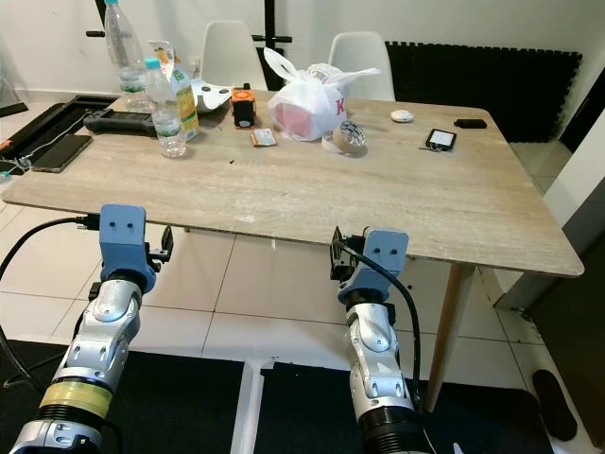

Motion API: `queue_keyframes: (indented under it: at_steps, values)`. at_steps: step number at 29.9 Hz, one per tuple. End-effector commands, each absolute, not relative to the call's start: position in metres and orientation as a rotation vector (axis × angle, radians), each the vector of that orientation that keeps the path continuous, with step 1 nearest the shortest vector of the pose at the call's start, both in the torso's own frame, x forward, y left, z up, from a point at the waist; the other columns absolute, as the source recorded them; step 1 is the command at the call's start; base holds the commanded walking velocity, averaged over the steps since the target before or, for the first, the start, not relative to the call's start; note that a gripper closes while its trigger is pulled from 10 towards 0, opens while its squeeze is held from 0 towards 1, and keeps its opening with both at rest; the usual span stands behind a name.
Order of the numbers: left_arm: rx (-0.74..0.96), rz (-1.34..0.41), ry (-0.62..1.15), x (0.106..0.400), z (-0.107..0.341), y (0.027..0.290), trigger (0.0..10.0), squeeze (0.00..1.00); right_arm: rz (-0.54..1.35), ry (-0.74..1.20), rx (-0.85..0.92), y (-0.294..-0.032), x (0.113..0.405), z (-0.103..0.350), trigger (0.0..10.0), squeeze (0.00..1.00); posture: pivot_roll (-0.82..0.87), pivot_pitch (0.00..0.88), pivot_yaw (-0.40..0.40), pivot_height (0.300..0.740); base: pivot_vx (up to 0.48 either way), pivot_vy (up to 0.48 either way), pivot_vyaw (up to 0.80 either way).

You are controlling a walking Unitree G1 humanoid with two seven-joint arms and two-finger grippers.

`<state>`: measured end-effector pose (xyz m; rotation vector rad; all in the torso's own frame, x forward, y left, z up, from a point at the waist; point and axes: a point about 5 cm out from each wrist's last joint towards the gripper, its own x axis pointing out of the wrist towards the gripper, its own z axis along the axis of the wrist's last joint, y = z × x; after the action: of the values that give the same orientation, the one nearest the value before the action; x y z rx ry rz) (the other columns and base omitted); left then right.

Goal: Restocking fridge

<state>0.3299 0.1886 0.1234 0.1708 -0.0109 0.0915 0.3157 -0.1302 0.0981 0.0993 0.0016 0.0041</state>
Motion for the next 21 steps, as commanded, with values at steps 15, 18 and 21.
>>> queue_keyframes:
  at_steps: [15,18,21]
  values:
    - [0.190,0.100,-0.019,0.3289,0.1245,0.1914,10.0,0.00,0.009,0.004,0.089,-0.1288,0.3163,0.0976,10.0,0.00,0.04,0.000,-0.004,0.740,0.283,0.000,0.00]
    - [0.190,0.101,-0.018,0.3289,0.1246,0.1914,10.0,0.00,0.010,0.004,0.088,-0.1287,0.3164,0.0977,10.0,0.00,0.04,0.000,-0.004,0.740,0.480,0.000,0.00]
    - [0.192,0.101,-0.018,0.3288,0.1244,0.1913,10.0,0.00,0.010,0.004,0.086,-0.1285,0.3163,0.0975,10.0,0.00,0.04,0.000,-0.003,0.740,0.472,0.000,0.00]
